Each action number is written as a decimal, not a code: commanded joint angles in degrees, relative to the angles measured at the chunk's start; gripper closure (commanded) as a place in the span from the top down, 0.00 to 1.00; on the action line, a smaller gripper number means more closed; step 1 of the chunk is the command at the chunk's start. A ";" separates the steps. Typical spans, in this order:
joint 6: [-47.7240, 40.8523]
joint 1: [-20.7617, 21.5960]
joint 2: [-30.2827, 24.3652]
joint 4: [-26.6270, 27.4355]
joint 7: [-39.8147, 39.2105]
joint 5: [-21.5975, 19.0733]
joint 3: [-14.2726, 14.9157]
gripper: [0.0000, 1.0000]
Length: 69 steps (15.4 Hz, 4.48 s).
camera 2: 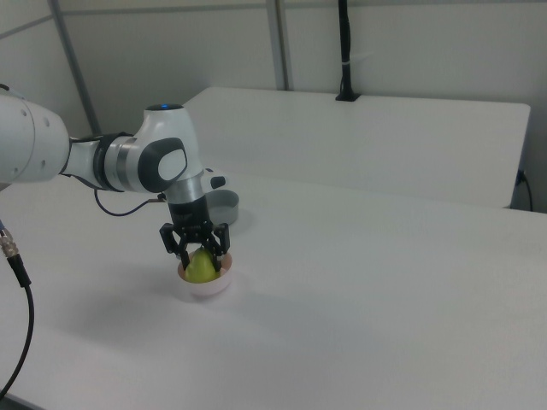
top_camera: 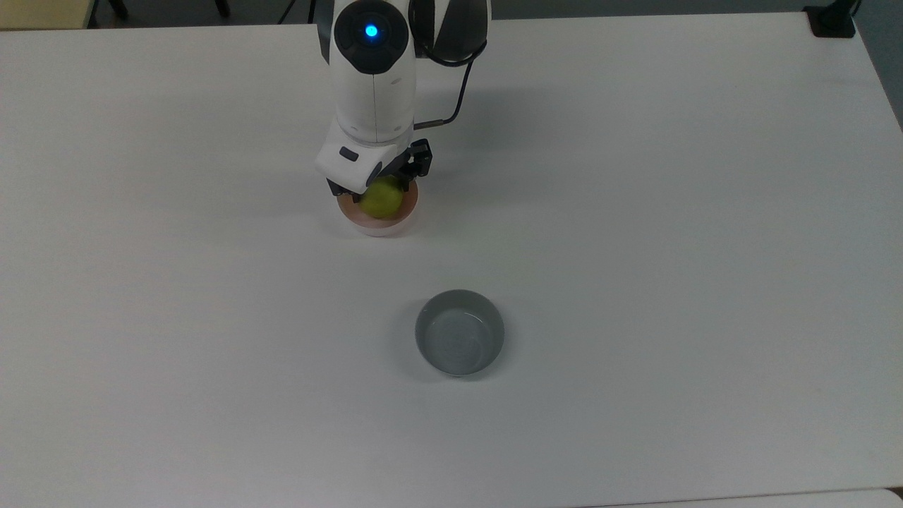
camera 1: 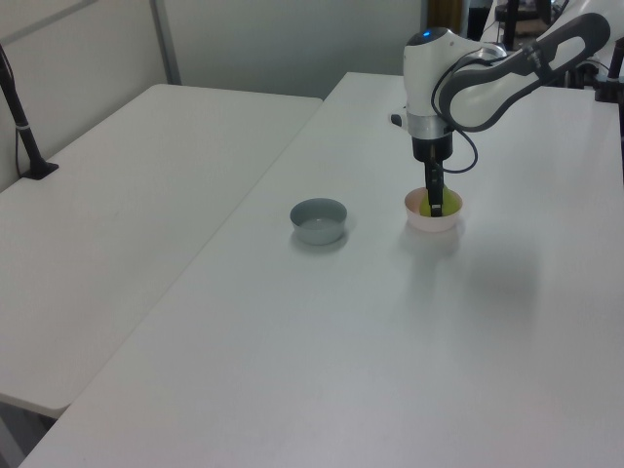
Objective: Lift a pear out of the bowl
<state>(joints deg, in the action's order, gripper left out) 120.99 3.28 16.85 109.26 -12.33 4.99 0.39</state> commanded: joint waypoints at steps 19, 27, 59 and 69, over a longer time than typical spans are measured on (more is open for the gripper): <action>-15.88 -3.36 -5.60 -12.49 -0.23 -2.62 1.89 0.49; -9.29 -5.82 -2.88 -12.49 -5.51 -1.74 8.57 0.49; -11.29 -0.31 -1.11 -16.27 7.30 0.02 7.69 1.00; -27.65 7.97 -15.96 -15.83 15.68 -0.07 7.43 1.00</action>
<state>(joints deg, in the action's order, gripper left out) 95.53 11.01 4.42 91.88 2.07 5.06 7.43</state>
